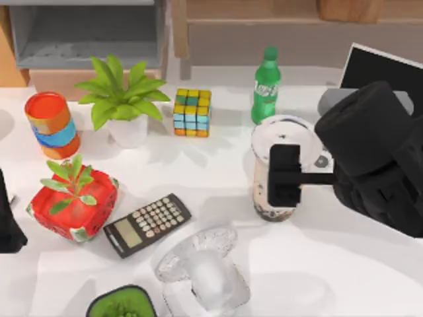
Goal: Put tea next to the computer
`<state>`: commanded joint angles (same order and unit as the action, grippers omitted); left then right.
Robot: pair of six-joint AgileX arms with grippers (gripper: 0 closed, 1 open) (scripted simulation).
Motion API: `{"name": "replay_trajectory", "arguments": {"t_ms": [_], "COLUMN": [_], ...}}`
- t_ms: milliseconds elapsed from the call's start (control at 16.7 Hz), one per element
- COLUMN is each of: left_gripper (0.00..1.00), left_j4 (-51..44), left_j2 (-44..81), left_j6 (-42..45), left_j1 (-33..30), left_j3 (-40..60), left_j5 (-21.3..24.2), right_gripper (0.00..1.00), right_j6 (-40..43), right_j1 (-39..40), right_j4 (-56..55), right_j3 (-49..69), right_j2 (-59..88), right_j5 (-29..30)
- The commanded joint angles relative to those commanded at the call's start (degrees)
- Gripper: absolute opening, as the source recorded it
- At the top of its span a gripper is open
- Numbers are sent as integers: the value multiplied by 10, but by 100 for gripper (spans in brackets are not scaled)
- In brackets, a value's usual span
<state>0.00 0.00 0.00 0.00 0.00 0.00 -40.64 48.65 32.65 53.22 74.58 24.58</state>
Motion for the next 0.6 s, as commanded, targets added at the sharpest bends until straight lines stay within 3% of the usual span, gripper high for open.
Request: {"name": "replay_trajectory", "arguments": {"t_ms": [300, 600], "left_gripper": [100, 100], "left_j4": [0, 0], "left_j2": [0, 0], "left_j6": [0, 0], "left_j1": [0, 0], "left_j3": [0, 0], "left_j5": [0, 0], "right_gripper": [100, 100], "right_j6": [-53, -63], "right_j1": [34, 40], "right_j4": [76, 89], "right_j3": [119, 141], "right_j2": [145, 167], "right_j5": [51, 60]}}
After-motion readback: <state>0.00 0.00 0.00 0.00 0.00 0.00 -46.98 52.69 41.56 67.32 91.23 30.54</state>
